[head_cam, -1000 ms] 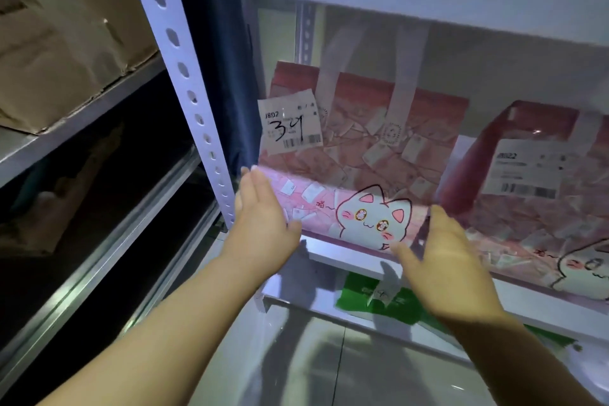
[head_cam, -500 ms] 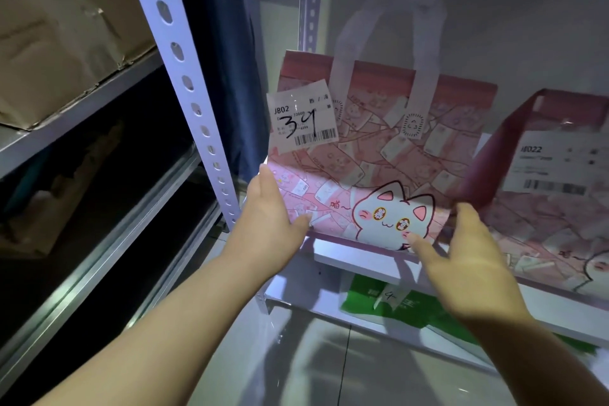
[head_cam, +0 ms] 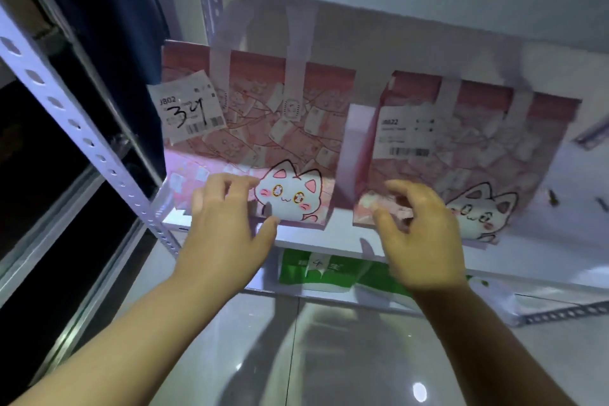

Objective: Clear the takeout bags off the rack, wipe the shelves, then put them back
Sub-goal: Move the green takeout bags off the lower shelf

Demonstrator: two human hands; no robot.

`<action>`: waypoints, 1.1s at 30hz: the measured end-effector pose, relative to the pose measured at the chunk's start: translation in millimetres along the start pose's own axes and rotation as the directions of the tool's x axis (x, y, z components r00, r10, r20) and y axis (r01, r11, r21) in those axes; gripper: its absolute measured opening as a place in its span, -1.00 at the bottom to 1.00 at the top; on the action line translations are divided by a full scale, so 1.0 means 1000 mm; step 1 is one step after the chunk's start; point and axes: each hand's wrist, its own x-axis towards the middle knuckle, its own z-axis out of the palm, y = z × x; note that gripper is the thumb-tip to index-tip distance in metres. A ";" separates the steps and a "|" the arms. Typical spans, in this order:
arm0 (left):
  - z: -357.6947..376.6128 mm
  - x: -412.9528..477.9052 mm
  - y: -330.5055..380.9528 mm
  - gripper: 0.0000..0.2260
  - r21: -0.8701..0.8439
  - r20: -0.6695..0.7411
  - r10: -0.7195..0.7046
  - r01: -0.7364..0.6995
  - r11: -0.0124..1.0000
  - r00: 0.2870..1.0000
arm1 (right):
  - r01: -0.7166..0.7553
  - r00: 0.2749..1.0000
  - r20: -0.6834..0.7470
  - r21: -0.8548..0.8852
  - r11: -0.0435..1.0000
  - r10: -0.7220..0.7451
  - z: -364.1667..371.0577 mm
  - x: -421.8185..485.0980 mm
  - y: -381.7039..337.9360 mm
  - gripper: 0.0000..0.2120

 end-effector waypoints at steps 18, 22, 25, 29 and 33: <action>0.103 0.016 0.130 -0.39 -0.020 0.227 0.001 0.004 1.000 0.974 | -0.266 0.963 -0.090 -0.194 0.944 0.252 -0.082 0.026 0.142 -0.24; 0.111 0.023 0.138 -0.40 -0.008 0.272 -0.119 0.126 0.992 0.955 | -0.258 0.966 -0.006 -0.134 0.957 0.260 -0.083 0.032 0.155 -0.20; 0.114 0.021 0.138 -0.37 -0.031 0.261 -0.129 0.142 0.989 0.957 | -0.216 0.974 0.059 -0.053 0.975 0.219 -0.082 0.035 0.159 -0.36; 0.117 0.016 0.137 -0.49 -0.046 0.232 -0.114 0.128 0.991 0.966 | -0.185 0.981 0.057 -0.004 0.983 0.185 -0.083 0.036 0.164 -0.41; 0.120 0.014 0.134 -0.49 -0.075 0.206 -0.103 0.121 0.990 0.973 | -0.162 0.986 0.047 -0.020 0.987 0.163 -0.082 0.035 0.168 -0.43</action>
